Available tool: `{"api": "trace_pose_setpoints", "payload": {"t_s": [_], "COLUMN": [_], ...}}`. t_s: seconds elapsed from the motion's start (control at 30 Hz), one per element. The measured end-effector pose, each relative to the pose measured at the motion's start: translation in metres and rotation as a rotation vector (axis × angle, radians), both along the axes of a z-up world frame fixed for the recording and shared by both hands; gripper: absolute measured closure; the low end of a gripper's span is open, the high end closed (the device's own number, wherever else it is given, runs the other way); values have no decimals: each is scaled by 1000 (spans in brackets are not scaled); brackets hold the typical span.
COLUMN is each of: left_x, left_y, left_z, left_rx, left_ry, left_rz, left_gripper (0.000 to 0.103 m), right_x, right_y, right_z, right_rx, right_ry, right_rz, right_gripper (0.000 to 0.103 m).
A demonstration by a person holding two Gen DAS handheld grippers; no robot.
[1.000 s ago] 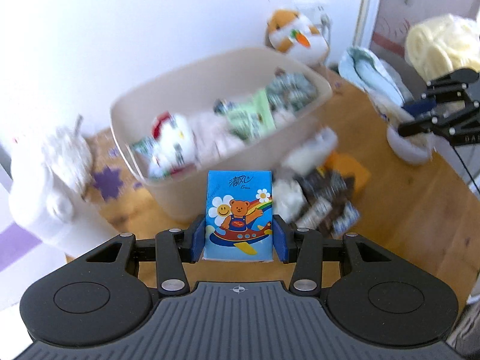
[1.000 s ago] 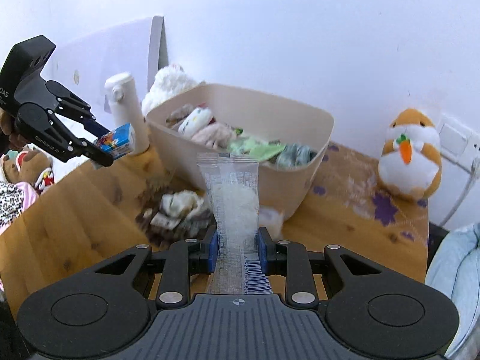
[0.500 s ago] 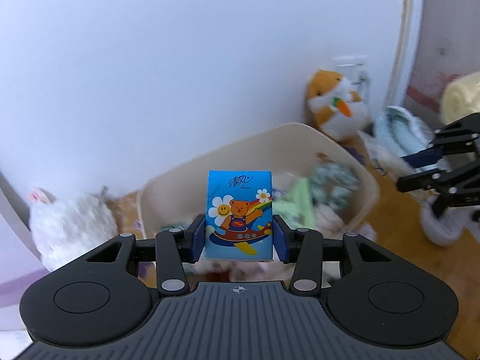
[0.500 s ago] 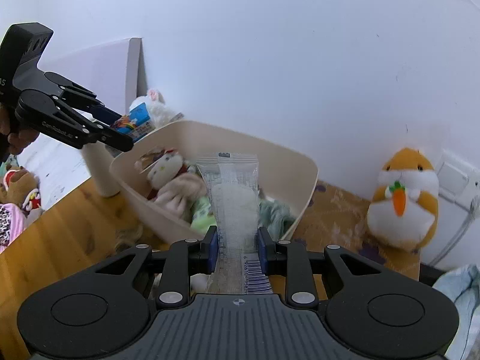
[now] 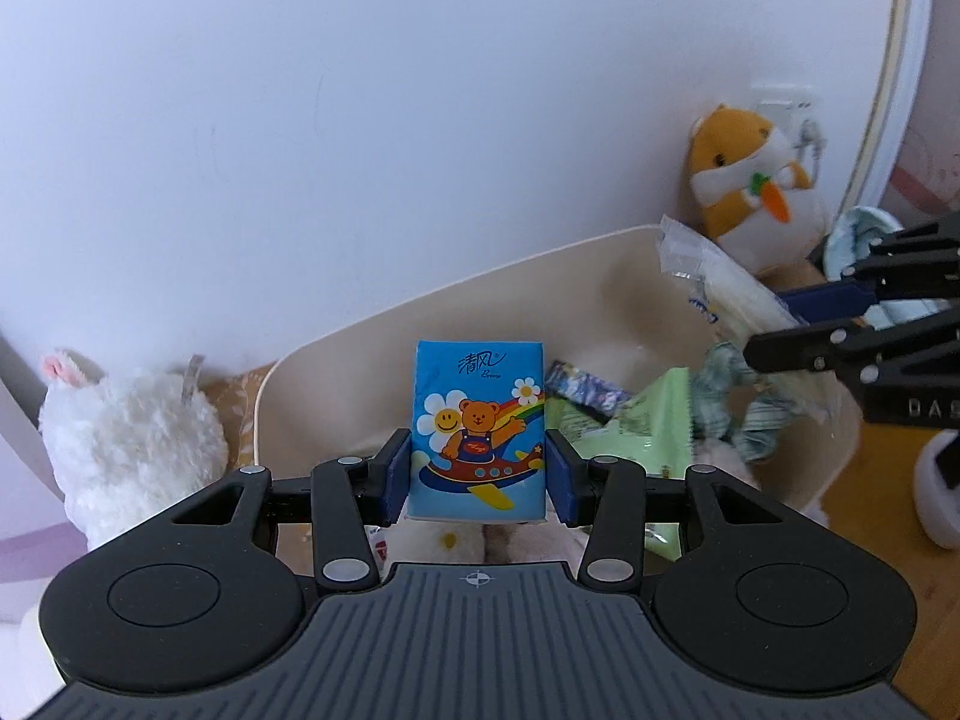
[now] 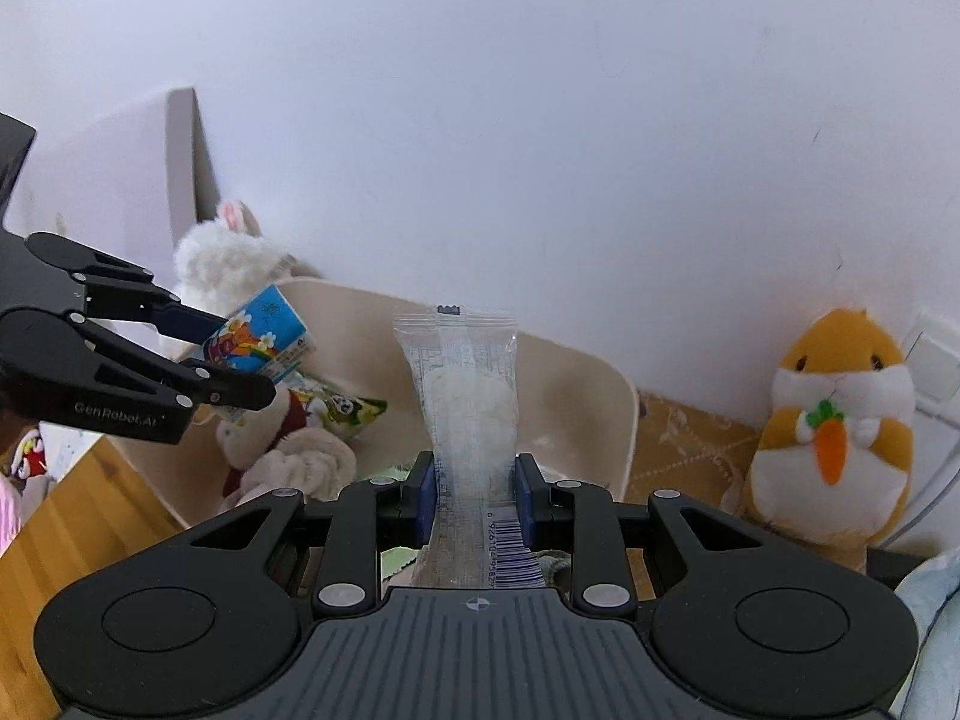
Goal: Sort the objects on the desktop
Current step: 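Carry the white packet with the right gripper while the left carries the tissue pack to the basket, then open both grippers to drop the packet and tissue pack into the basket, then move both grippers back to the items on the table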
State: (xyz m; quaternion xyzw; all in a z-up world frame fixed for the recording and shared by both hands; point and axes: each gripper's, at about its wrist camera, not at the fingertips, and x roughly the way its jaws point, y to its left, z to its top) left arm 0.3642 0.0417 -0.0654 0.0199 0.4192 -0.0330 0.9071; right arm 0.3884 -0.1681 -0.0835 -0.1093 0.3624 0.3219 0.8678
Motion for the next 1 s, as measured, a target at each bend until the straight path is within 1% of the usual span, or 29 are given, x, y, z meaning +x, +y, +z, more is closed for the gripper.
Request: {"api": "trace_pose_setpoints", "payload": {"t_s": [0.07,0.17,0.23,0.27,0.3,0.33,0.37,0.4,0.43,0.5,0.57,0.73,0.77,0.8,0.9,0.97,1.0], "left_x": [6,11,10,9,8,7,6,4,2,-2,-7,-26,-30,-35,-52,-63,-69], "left_y": [0,2,3,3,5,6,8,10,12,14,16,23,24,25,27,26,26], "left_z": [-7,-15,-18,-17,-16,-14,-12,-9,-7,-2,2,11,12,13,11,9,7], "left_rx": [16,9,19,26,28,24,19,15,14,27,36,16,9,1,-18,-32,-42], "left_ry": [28,61,56,43,34,29,25,16,4,-15,-31,-43,-40,-35,-28,-19,-10], "left_rz": [31,67,87,95,97,99,102,104,105,109,108,94,91,86,71,64,60], "left_gripper": [56,56,56,53,44,38,27,25,25,24,24,22,22,22,22,22,22], "right_x": [4,8,8,8,8,5,3,0,-2,-8,-12,-29,-33,-36,-48,-54,-59], "right_y": [9,20,27,29,30,29,29,27,26,23,18,4,2,-2,-16,-26,-30], "right_z": [-6,-16,-23,-26,-28,-29,-29,-28,-26,-21,-17,-6,-4,-3,1,0,-1], "right_rx": [-16,-33,-68,-84,-95,-99,-95,-89,-85,-69,-49,-13,-7,3,44,54,54], "right_ry": [18,51,65,73,80,82,77,65,48,21,21,0,-8,-16,-33,-28,-27], "right_rz": [-1,5,8,9,10,12,21,27,28,18,8,4,3,1,-25,-46,-57], "right_gripper": [78,77,77,75,64,60,56,45,35,30,27,22,19,15,13,10,8]}}
